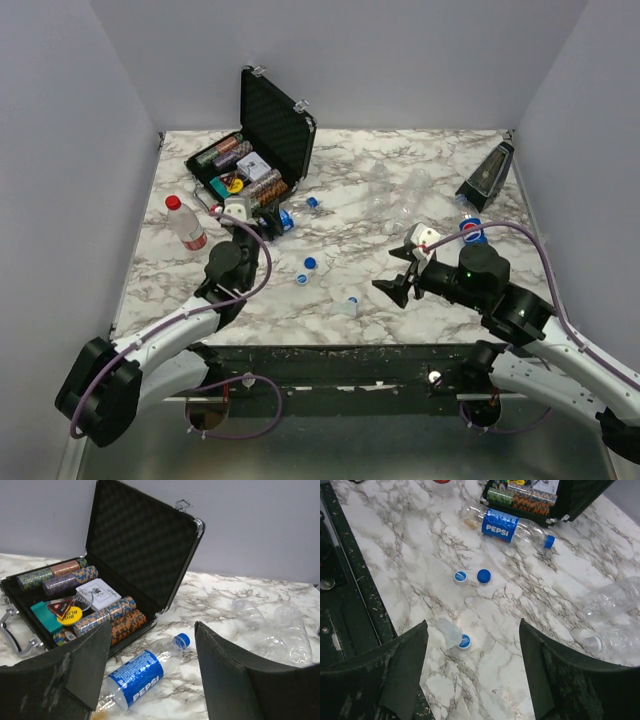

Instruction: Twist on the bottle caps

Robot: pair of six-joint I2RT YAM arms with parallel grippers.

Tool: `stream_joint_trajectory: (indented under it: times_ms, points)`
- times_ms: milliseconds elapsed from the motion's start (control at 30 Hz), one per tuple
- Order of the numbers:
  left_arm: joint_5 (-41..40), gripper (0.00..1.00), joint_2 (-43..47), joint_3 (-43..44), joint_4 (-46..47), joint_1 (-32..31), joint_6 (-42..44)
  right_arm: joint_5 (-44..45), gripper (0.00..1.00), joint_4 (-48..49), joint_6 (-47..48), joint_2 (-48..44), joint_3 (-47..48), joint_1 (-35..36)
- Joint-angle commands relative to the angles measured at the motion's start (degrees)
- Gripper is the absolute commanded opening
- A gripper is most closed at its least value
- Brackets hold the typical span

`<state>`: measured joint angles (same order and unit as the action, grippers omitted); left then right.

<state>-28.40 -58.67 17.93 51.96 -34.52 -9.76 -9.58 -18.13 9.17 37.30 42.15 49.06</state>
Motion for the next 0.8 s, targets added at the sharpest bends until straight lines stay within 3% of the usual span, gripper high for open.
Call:
stream_joint_trajectory:
  times_ms: [0, 267, 433, 567, 767]
  points:
    - [5.89, 0.78, 0.15, 11.31, -30.74, 0.95, -0.71, 5.28, 0.84, -2.08, -4.25, 0.76, 2.14, 0.16]
    - [19.25, 0.85, -15.74, 37.31, -61.25, 2.09, 9.22, 6.77, 0.93, -3.67, -6.09, 0.32, 2.23, 0.16]
    - [21.9, 0.85, -30.68, 53.14, -75.67, 2.97, 15.99, 6.95, 0.95, -3.75, -6.09, 0.05, 1.09, 0.07]
    - [23.22, 0.85, -40.97, 64.57, -83.85, 3.41, 19.33, 7.3, 0.96, -3.32, -5.83, -0.21, -0.05, 0.07]
    - [22.6, 0.84, -51.87, 75.12, -87.73, 3.5, 22.67, 8.53, 1.0, -2.79, -4.86, -0.56, -1.37, 0.07]
